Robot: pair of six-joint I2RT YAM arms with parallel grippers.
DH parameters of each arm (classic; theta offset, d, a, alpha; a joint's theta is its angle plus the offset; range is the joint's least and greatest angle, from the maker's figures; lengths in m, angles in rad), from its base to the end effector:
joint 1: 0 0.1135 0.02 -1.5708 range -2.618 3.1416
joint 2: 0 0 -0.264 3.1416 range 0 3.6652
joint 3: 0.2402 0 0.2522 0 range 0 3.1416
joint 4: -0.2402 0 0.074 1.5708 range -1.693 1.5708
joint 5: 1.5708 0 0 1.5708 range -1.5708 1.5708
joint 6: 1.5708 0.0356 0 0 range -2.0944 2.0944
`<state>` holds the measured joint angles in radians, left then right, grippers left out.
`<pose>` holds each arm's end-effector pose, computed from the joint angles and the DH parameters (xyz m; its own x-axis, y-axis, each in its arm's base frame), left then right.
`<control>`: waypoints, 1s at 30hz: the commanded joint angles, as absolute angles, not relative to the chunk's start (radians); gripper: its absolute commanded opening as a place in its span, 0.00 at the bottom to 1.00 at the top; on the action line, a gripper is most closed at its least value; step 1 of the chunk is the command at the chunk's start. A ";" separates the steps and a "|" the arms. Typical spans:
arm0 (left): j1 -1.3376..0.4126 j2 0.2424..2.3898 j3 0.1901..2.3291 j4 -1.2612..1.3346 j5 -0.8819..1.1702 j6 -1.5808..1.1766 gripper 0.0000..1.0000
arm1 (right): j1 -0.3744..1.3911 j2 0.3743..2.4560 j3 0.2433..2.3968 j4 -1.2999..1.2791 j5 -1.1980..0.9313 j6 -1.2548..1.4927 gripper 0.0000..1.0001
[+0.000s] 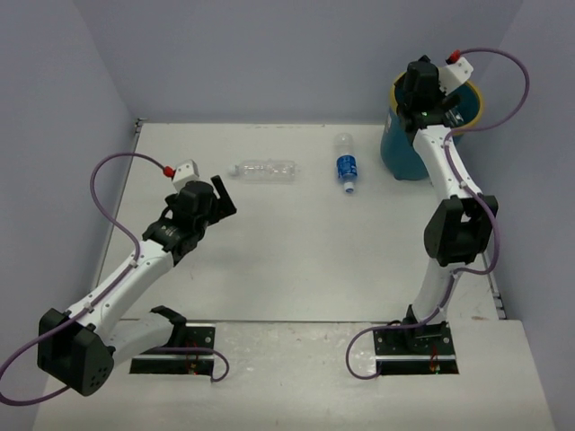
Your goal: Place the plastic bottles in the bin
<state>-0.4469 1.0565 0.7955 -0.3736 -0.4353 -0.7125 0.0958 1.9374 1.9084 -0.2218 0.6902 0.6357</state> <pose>0.2120 -0.0849 0.2751 -0.4606 -0.4366 -0.7728 -0.2847 0.8973 -0.3373 0.4596 0.0214 0.3876 0.1220 0.4717 -0.8733 0.5813 0.6792 0.4480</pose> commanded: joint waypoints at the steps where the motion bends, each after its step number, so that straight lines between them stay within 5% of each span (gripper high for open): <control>1: -0.443 1.065 0.846 -0.328 -0.474 -0.689 1.00 | 0.083 1.865 1.901 -0.177 0.645 0.650 0.99; 18: -0.403 1.043 0.813 -0.322 -0.466 -0.734 1.00 | 0.172 1.458 1.495 -0.061 0.132 0.456 0.99; 30: -0.102 0.992 0.830 -0.172 -0.261 -0.690 1.00 | 0.276 1.760 1.602 -0.355 0.238 0.405 0.99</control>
